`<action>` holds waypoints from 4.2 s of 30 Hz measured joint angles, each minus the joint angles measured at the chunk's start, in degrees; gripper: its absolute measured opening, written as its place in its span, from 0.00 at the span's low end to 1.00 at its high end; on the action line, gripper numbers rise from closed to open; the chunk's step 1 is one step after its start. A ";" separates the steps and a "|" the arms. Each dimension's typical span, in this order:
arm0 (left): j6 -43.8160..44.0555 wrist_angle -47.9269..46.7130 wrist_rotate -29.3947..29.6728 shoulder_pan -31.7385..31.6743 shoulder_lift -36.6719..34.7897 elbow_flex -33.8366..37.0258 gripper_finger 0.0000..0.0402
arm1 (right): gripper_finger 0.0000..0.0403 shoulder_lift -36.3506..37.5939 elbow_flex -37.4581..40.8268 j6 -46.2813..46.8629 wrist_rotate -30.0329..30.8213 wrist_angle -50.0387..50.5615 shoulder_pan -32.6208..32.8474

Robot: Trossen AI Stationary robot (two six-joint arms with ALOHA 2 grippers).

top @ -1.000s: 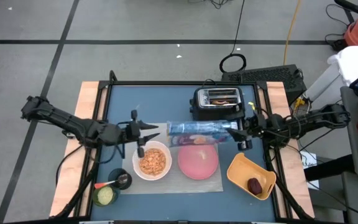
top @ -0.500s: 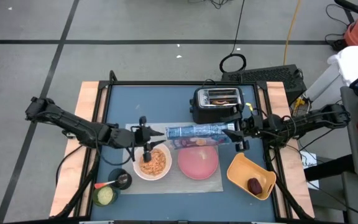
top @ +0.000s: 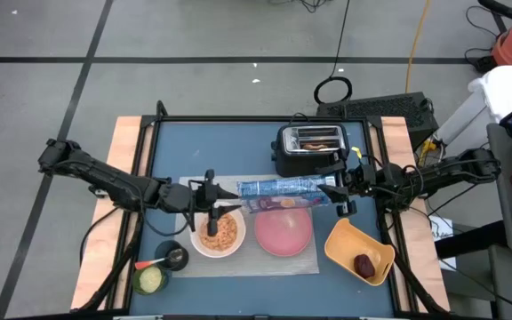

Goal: Arrange a breakfast setting
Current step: Pour the cereal into the white bowl

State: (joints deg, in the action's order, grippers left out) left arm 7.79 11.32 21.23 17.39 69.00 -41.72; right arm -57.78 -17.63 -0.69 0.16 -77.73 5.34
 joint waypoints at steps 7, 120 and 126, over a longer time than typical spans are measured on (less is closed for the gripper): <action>-1.44 7.76 0.02 -0.70 5.44 0.01 0.33 | 0.45 0.00 0.02 0.02 0.00 -0.02 0.00; -27.04 -57.68 -11.31 -51.15 3.69 -32.60 0.00 | 0.75 0.00 0.04 2.97 1.53 3.93 -0.11; -26.72 -55.53 -13.92 -50.68 3.82 -32.36 0.01 | 0.75 0.00 0.04 2.97 1.53 3.96 -0.11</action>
State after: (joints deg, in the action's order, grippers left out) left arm -18.92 -44.21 7.31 -33.30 72.81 -74.09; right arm -57.78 -17.58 2.28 1.69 -73.78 5.23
